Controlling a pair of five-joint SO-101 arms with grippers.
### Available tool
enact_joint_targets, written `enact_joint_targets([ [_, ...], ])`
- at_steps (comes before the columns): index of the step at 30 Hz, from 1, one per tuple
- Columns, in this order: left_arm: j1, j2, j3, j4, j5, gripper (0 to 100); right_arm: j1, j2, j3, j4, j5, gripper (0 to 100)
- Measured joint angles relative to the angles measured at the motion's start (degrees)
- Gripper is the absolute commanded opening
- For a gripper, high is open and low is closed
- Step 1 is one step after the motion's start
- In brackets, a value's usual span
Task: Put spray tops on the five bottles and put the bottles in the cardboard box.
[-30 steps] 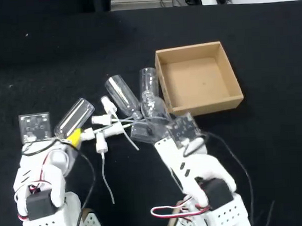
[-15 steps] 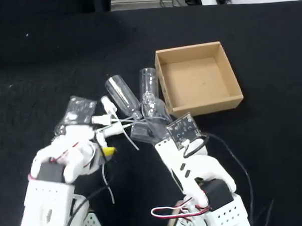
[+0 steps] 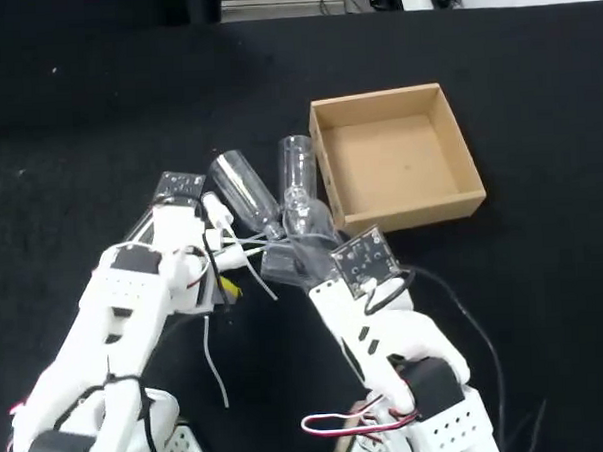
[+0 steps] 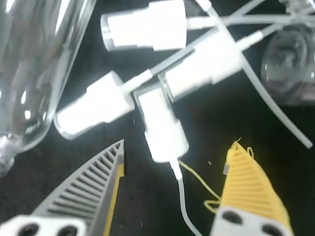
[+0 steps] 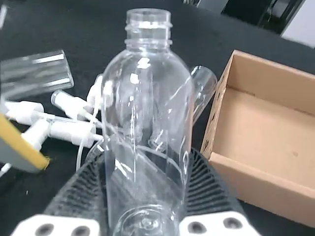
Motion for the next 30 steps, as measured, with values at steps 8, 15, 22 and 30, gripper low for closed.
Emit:
enact_joint_targets([
  [8, 0.0, 8.4, -2.5, -0.8, 0.0, 25, 0.0, 0.0, 0.5, 0.0, 0.0, 1.1],
  [15, 0.2, 11.8, -4.0, -0.8, 0.1, 12, 0.0, 0.0, 0.5, 0.0, 0.0, 1.1],
  [22, 0.1, 11.7, -5.0, 3.9, 0.2, 12, 0.0, 0.0, 0.5, 0.0, 0.0, 1.1],
  [30, 0.0, 6.0, -5.2, 16.6, -9.0, 12, 0.0, 0.0, 0.5, 0.0, 0.0, 1.1],
])
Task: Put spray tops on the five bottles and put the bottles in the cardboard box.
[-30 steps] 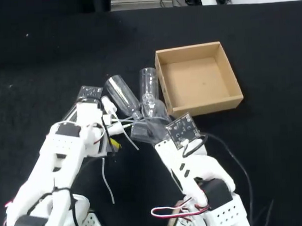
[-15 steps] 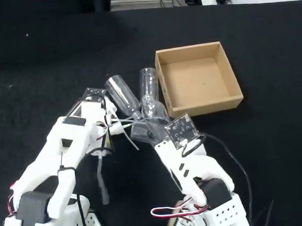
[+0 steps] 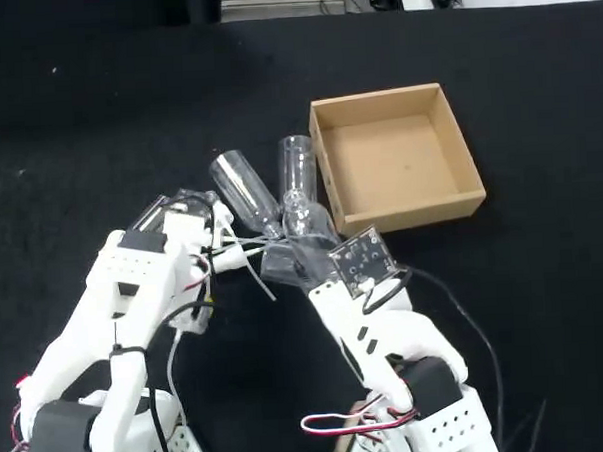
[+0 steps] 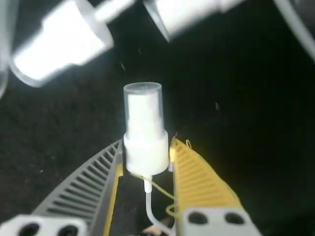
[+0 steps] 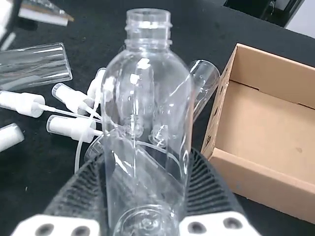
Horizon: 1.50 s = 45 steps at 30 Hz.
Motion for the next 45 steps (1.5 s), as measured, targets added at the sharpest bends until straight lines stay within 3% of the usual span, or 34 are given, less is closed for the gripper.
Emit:
enact_joint_targets([
  [2, -1.1, -0.4, 0.0, 0.5, -2.6, 13, 0.0, 0.0, 0.0, 0.0, 0.0, 1.1],
  [8, -7.0, -0.4, 0.0, 1.4, -6.9, 29, 0.0, 0.0, 0.0, 0.0, 0.0, 1.1],
  [20, -8.3, -0.2, -1.9, 1.4, -7.2, 30, 0.0, 0.0, 0.0, 0.0, 0.0, 1.1],
  [26, -8.3, 7.4, -3.3, 1.1, -10.8, 30, 0.0, 0.0, 0.0, 0.0, 0.0, 1.1],
  [28, -8.3, 10.2, -5.4, 0.8, -9.6, 26, 0.0, 0.0, 0.0, 0.0, 0.0, 1.1],
  [33, -8.3, 14.8, -7.3, 0.8, -7.9, 2, 0.0, 0.0, 0.0, 0.0, 0.0, 1.1],
  [40, -8.0, 14.7, -8.9, 3.6, -7.5, 3, 0.0, 0.0, 0.0, 0.0, 0.0, 1.1],
  [45, -7.9, 5.8, -15.3, 7.9, -5.1, 3, 0.0, 0.0, 0.0, 0.0, -0.1, 1.1],
])
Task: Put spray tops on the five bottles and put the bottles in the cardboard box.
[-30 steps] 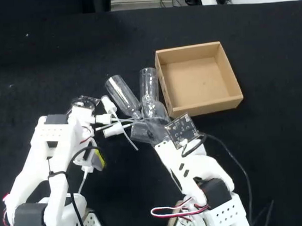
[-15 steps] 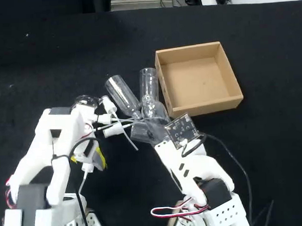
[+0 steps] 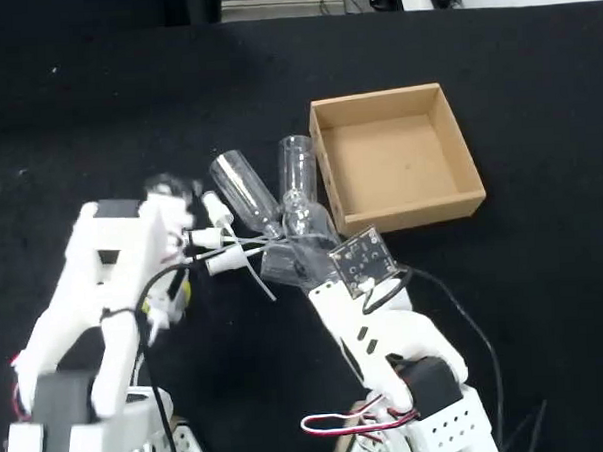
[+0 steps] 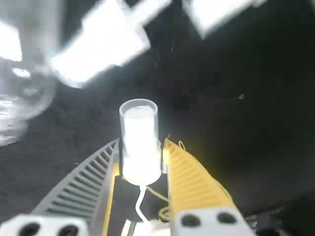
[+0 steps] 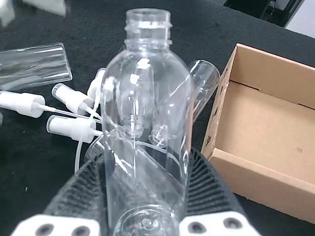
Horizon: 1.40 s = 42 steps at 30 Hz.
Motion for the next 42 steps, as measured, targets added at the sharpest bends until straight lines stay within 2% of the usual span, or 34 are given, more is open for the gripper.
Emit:
enact_joint_targets([
  [5, 0.2, -11.4, -11.4, 0.8, 9.7, 3, 0.0, 0.0, 0.0, 0.0, -0.1, 1.1],
  [11, 0.2, -18.9, -19.2, -7.5, 16.6, 3, 0.0, 0.0, 0.0, -1.5, -0.1, 1.1],
  [20, 4.6, -24.6, -24.7, -24.1, 30.5, 3, 0.0, 0.0, 3.3, -21.8, -0.3, 1.1],
  [24, 10.1, -27.8, -24.8, -31.4, 31.4, 3, 0.0, 0.0, 4.9, -29.8, -0.3, 1.1],
  [33, 18.9, -41.8, -21.3, -34.8, 31.9, 3, 0.0, 0.0, 6.6, -30.9, -0.3, 1.1],
  [39, 20.4, -43.3, -10.2, -47.1, 31.9, 3, 0.0, 0.0, 6.6, -30.9, -0.3, 1.1],
  [42, 20.9, -43.3, -8.2, -49.8, 31.9, 3, 0.0, 0.0, 6.6, -30.9, -0.3, 1.1],
])
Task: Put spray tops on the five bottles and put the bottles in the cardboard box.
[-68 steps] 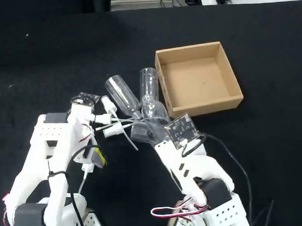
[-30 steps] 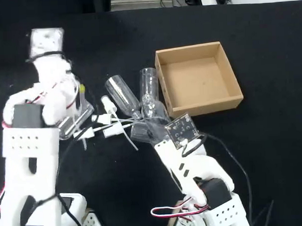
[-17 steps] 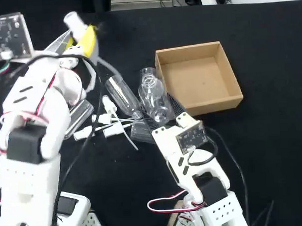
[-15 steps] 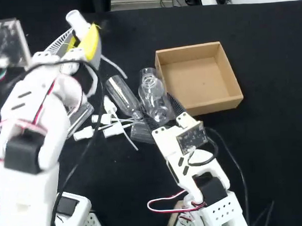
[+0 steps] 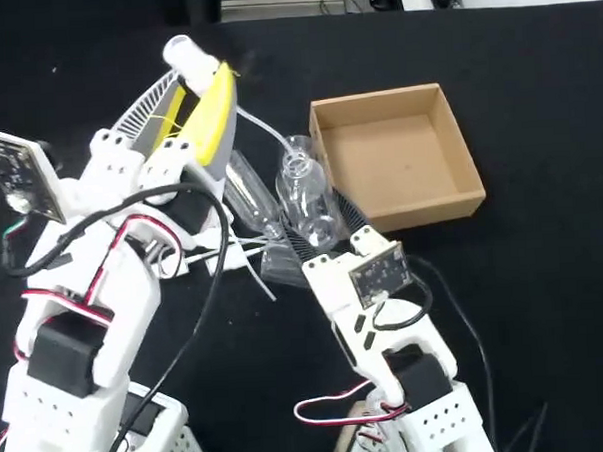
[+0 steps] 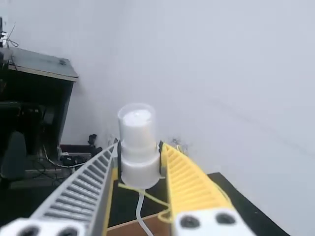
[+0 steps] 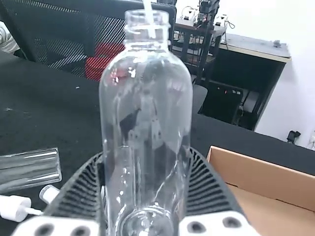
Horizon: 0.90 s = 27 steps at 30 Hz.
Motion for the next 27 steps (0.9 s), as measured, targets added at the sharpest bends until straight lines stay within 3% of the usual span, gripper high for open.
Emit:
enact_joint_targets([
  [6, 3.3, 0.0, 0.4, 0.9, -0.1, 3, 0.0, 0.0, 0.0, 0.0, 0.0, 1.1],
  [11, 8.3, 1.1, 0.4, 4.6, -4.3, 3, 0.0, 0.0, 0.0, 0.0, 0.0, 1.1],
  [20, 10.2, 15.7, -9.1, 12.7, -6.1, 4, 0.0, 0.0, 0.0, 0.0, 0.0, 1.1],
  [27, 10.1, 20.9, -13.9, 18.4, -6.1, 24, 0.3, 0.0, 0.0, 0.0, 0.0, 1.1],
])
